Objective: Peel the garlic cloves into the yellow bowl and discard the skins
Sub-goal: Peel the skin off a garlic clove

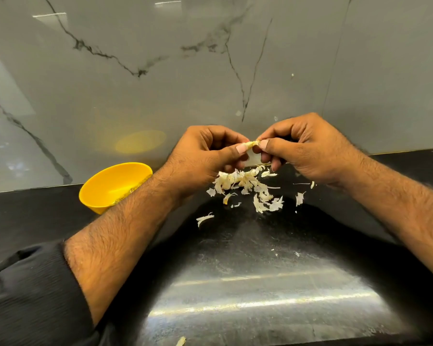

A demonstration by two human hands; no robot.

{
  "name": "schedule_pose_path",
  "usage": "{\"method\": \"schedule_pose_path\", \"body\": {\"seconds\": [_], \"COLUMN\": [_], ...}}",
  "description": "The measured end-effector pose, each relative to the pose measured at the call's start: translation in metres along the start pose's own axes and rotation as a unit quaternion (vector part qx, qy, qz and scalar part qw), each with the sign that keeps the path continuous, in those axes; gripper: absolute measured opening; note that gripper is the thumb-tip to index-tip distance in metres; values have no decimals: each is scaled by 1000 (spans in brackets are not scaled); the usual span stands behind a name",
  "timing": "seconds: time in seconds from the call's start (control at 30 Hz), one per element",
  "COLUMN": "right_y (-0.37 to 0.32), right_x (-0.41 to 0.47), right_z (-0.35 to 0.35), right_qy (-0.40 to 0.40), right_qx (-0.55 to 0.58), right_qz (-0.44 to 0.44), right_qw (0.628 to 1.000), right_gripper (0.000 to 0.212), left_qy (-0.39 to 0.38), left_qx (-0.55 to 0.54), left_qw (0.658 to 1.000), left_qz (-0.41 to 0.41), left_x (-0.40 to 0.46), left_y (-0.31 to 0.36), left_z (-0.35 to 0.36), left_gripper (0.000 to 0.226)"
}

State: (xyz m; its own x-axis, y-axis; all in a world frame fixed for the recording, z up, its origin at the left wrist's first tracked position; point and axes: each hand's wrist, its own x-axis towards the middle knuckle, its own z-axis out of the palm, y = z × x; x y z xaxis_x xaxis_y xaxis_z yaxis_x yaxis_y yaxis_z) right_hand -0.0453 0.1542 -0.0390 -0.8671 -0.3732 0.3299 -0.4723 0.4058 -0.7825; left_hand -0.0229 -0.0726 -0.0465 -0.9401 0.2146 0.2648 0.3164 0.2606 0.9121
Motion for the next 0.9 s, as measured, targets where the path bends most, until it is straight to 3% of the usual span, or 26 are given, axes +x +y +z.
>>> {"method": "schedule_pose_path", "body": {"seconds": [0.27,0.6,0.9], "right_y": [2,9,8], "right_x": [0,4,4], "right_z": [-2,-6,-6], "right_qy": [-18,-3,-38], "right_qx": [73,69,132], "right_qz": [-7,16,57], "right_qw": [997,997,989], "right_gripper": [14,14,17], "left_qy": [-32,-73,-85], "left_qx": [-28,-96,-199], "left_qw": [999,993,974], "left_qz": [-22,-15,-66], "left_x": [3,1,1], "left_y": [-4,0,2], "left_z": [-3,-4,-4], "left_gripper": [11,16,20]}}
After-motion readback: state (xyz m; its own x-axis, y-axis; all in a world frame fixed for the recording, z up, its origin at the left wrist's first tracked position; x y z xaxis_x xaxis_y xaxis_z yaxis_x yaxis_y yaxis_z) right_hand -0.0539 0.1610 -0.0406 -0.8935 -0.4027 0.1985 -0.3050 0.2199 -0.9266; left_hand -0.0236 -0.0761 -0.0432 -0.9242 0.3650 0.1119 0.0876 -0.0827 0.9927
